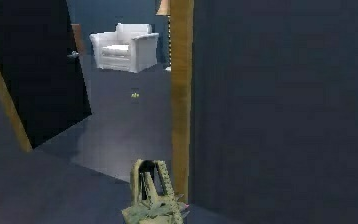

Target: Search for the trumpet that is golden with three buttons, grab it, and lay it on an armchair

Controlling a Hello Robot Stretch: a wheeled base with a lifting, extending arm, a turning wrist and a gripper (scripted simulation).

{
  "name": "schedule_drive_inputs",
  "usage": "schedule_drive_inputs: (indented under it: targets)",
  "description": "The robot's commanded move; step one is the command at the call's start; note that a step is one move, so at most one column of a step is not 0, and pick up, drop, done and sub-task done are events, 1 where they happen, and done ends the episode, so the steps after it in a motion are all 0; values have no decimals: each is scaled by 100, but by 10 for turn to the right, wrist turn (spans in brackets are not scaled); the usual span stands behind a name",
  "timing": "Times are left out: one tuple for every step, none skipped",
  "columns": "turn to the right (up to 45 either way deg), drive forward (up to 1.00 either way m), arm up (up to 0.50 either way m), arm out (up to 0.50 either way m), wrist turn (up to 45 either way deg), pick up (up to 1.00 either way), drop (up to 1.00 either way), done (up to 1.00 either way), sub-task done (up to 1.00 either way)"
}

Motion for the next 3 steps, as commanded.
schedule_drive_inputs:
  targets:
    - [-270, 0, 0, 0, 0, 0, 0, 0, 0]
    - [0, 100, 0, 0, 0, 0, 0, 0, 0]
    - [0, 20, 0, 0, 0, 0, 0, 0, 0]
